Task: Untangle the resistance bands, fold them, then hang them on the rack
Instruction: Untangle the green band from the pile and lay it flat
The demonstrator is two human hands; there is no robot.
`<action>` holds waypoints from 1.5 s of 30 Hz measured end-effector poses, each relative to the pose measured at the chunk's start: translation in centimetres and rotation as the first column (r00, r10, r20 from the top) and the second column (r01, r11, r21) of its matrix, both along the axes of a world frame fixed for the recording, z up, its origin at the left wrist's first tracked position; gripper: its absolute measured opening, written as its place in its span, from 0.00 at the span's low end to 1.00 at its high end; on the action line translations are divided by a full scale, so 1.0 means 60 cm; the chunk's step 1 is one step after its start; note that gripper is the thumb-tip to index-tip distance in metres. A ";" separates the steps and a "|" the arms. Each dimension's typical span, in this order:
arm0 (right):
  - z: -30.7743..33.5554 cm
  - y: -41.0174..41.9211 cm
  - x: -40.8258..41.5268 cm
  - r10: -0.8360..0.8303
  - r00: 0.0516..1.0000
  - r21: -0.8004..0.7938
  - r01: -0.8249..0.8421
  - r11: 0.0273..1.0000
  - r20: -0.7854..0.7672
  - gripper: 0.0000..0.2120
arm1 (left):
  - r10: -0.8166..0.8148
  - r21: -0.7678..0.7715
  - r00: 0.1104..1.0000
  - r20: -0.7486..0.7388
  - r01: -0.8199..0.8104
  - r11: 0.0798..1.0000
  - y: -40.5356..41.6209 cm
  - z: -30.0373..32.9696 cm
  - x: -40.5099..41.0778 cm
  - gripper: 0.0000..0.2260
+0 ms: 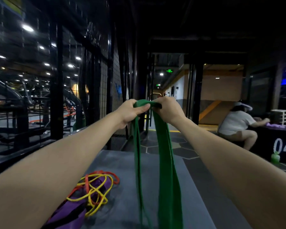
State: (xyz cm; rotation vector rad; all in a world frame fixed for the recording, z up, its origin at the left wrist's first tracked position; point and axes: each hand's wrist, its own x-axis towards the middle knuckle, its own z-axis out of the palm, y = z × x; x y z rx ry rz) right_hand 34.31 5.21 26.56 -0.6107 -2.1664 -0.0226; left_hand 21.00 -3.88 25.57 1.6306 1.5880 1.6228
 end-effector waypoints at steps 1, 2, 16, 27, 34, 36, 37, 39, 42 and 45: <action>0.009 0.001 -0.001 -0.015 1.000 0.010 0.015 1.000 0.002 0.12 | 0.002 0.023 1.000 0.018 -0.002 1.000 0.002 0.005 0.002 0.10; 0.018 0.001 -0.001 -0.029 1.000 0.014 0.029 0.999 0.000 0.14 | 0.008 0.051 0.999 0.038 -0.010 0.999 0.003 0.010 0.003 0.09; 0.040 -0.023 -0.044 0.099 0.992 0.007 -0.098 0.995 -0.077 0.09 | 0.002 0.153 0.988 0.152 -0.026 0.988 -0.007 0.033 -0.034 0.17; 0.027 -0.020 -0.050 0.051 0.998 0.027 -0.052 0.998 0.020 0.08 | -0.073 0.158 0.968 0.241 0.035 0.987 0.013 0.008 -0.047 0.17; 0.027 -0.014 -0.043 0.032 0.999 0.059 -0.033 0.998 0.018 0.11 | -0.107 0.149 0.968 0.227 0.074 0.986 0.027 -0.016 -0.037 0.16; 0.027 -0.014 -0.046 0.024 1.000 0.051 -0.024 0.998 -0.003 0.12 | -0.103 0.157 0.969 0.224 0.069 0.985 0.029 -0.022 -0.034 0.16; 0.026 -0.015 -0.047 0.022 1.000 0.043 -0.021 0.999 -0.016 0.12 | -0.101 0.152 0.974 0.204 0.071 0.986 0.029 -0.025 -0.034 0.16; 0.025 -0.013 -0.050 0.021 0.999 0.026 -0.020 0.999 -0.048 0.10 | -0.101 0.117 0.984 0.148 0.084 0.990 0.030 -0.034 -0.029 0.18; 0.025 -0.013 -0.051 0.012 0.996 0.027 -0.009 1.000 -0.094 0.11 | -0.078 0.009 0.989 0.126 0.078 0.997 0.031 -0.057 -0.010 0.28; 0.029 -0.012 -0.049 0.013 0.993 0.041 -0.009 0.999 -0.117 0.11 | -0.072 -0.024 0.994 0.086 0.074 0.997 0.045 -0.096 0.005 0.35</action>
